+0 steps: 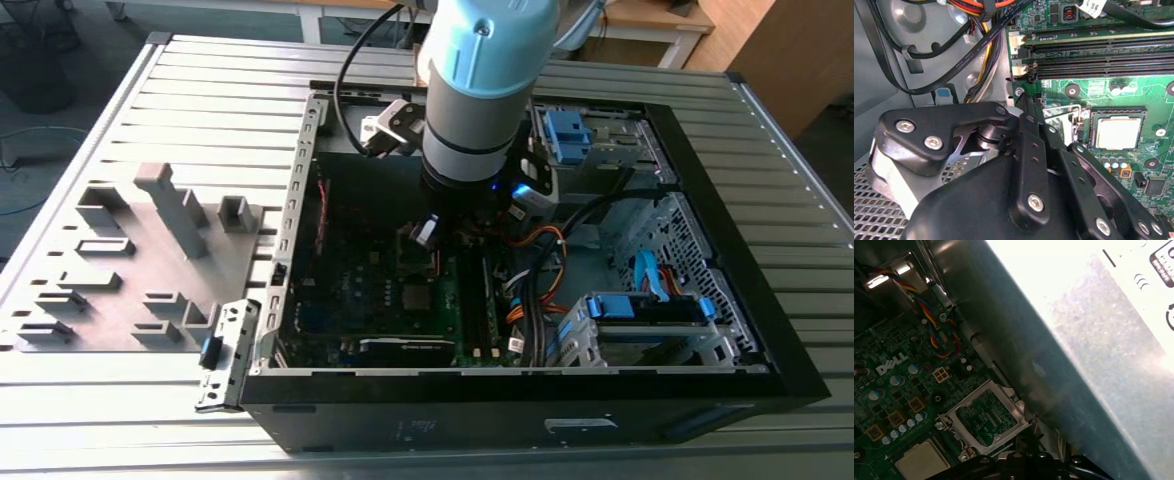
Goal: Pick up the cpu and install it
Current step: 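Close the cpu cover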
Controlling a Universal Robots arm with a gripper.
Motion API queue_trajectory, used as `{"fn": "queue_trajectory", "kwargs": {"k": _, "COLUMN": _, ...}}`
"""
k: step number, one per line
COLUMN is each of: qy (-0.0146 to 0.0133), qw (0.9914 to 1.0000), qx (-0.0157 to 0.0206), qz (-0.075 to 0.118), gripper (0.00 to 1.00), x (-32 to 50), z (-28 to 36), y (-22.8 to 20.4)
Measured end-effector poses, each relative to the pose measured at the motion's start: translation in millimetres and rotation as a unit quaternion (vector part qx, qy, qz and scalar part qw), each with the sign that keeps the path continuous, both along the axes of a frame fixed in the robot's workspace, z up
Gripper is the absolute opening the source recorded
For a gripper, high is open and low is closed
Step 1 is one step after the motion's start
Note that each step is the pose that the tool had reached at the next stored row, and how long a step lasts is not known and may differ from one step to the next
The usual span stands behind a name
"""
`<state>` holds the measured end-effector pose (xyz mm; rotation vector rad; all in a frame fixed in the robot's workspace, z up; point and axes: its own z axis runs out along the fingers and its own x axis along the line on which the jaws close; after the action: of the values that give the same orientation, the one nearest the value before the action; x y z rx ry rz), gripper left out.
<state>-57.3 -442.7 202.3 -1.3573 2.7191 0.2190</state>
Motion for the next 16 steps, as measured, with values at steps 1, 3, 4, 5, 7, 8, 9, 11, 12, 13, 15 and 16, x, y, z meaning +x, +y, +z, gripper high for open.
{"fn": "queue_trajectory", "kwargs": {"k": 1, "qy": 0.0, "qw": 1.0, "qx": 0.0, "qz": 0.0, "gripper": 0.11, "x": 0.0, "z": 0.0, "y": 0.0}}
{"fn": "queue_trajectory", "kwargs": {"k": 3, "qy": 0.0, "qw": 1.0, "qx": 0.0, "qz": 0.0, "gripper": 0.11, "x": 0.0, "z": 0.0, "y": 0.0}}
{"fn": "queue_trajectory", "kwargs": {"k": 4, "qy": 0.0, "qw": 1.0, "qx": 0.0, "qz": 0.0, "gripper": 0.11, "x": 0.0, "z": -0.4, "y": 0.0}}
{"fn": "queue_trajectory", "kwargs": {"k": 5, "qy": 0.0, "qw": 1.0, "qx": 0.0, "qz": 0.0, "gripper": 0.11, "x": 0.0, "z": -0.8, "y": 0.0}}
{"fn": "queue_trajectory", "kwargs": {"k": 7, "qy": 0.0, "qw": 1.0, "qx": 0.0, "qz": 0.0, "gripper": 0.11, "x": 0.0, "z": -0.8, "y": 0.0}}
{"fn": "queue_trajectory", "kwargs": {"k": 8, "qy": -0.0001, "qw": 1.0, "qx": 0.0001, "qz": 0.0, "gripper": 0.11, "x": 0.0, "z": -0.6, "y": 0.0}}
{"fn": "queue_trajectory", "kwargs": {"k": 9, "qy": -0.0001, "qw": 1.0, "qx": 0.0002, "qz": 0.0, "gripper": 0.11, "x": 0.0, "z": 0.2, "y": 0.1}}
{"fn": "queue_trajectory", "kwargs": {"k": 11, "qy": -0.0001, "qw": 1.0, "qx": 0.0003, "qz": 0.0, "gripper": 0.11, "x": 0.0, "z": 1.8, "y": 0.1}}
{"fn": "queue_trajectory", "kwargs": {"k": 12, "qy": -0.0001, "qw": 1.0, "qx": 0.0002, "qz": 0.0, "gripper": 0.11, "x": 0.0, "z": 2.0, "y": 0.1}}
{"fn": "queue_trajectory", "kwargs": {"k": 13, "qy": -0.0001, "qw": 1.0, "qx": 0.0002, "qz": 0.0, "gripper": 0.11, "x": 0.0, "z": 2.1, "y": 0.0}}
{"fn": "queue_trajectory", "kwargs": {"k": 15, "qy": 0.0, "qw": 1.0, "qx": 0.0001, "qz": 0.0, "gripper": 0.11, "x": -0.2, "z": 2.3, "y": 0.0}}
{"fn": "queue_trajectory", "kwargs": {"k": 16, "qy": 0.0, "qw": 1.0, "qx": 0.0001, "qz": 0.0, "gripper": 0.11, "x": -0.5, "z": 2.2, "y": 0.0}}
